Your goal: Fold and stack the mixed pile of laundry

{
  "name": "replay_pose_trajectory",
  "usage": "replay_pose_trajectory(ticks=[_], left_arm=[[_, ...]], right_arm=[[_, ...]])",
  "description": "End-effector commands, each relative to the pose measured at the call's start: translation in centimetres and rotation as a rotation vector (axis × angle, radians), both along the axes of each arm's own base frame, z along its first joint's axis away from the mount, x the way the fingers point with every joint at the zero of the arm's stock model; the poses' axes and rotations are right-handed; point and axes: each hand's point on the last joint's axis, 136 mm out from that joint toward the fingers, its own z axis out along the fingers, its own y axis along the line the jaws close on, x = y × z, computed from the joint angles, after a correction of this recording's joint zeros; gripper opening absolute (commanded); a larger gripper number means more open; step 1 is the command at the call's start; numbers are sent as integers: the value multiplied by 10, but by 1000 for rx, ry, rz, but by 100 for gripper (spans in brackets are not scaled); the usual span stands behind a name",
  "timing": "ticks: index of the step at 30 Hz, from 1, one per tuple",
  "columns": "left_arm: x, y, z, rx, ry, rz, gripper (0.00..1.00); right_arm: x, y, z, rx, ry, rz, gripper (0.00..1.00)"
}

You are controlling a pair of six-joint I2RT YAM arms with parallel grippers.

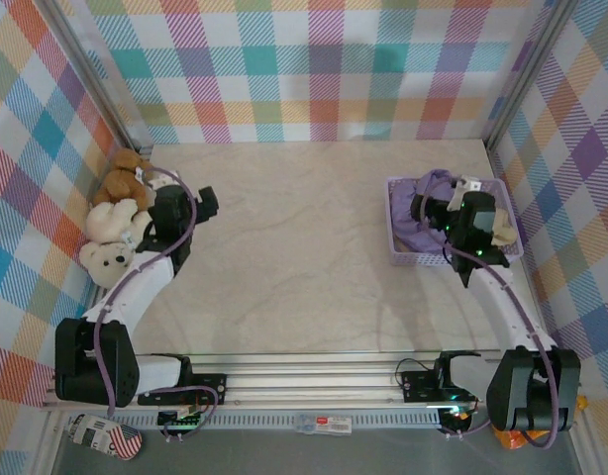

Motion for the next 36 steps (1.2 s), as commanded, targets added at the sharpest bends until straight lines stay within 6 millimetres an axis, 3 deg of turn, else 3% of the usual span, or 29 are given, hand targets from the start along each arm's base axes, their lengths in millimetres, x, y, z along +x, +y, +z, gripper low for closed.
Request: replay_pose_trajectory(ticks=[1, 3, 5, 9, 15, 19, 25, 31, 36], left_arm=[[-22, -11, -39, -147, 274, 23, 100], [-18, -22, -40, -193, 294, -1, 100], [-16, -31, -35, -200, 292, -9, 100], [-17, -58, -39, -216, 335, -65, 100], [-29, -102, -57, -276, 366, -162, 100], [-37, -122, -72, -350, 389, -215, 100], [-49, -130, -87, -317, 431, -269, 100], [-49, -130, -88, -286, 446, -283, 100], [-42, -132, -85, -289, 448, -282, 100]], right_arm=[[-27, 8, -23, 177, 247, -31, 99], [-31, 19, -21, 247, 326, -13, 99], [-35, 26, -24, 281, 420, -34, 91], [-42, 45, -38, 137, 601, -38, 83], [-34, 69, -58, 28, 709, -9, 80], [-23, 76, -82, -12, 751, 11, 70], [2, 92, -111, -119, 766, 113, 47], [17, 96, -137, -261, 813, 164, 32], [41, 110, -136, -324, 757, 250, 9]])
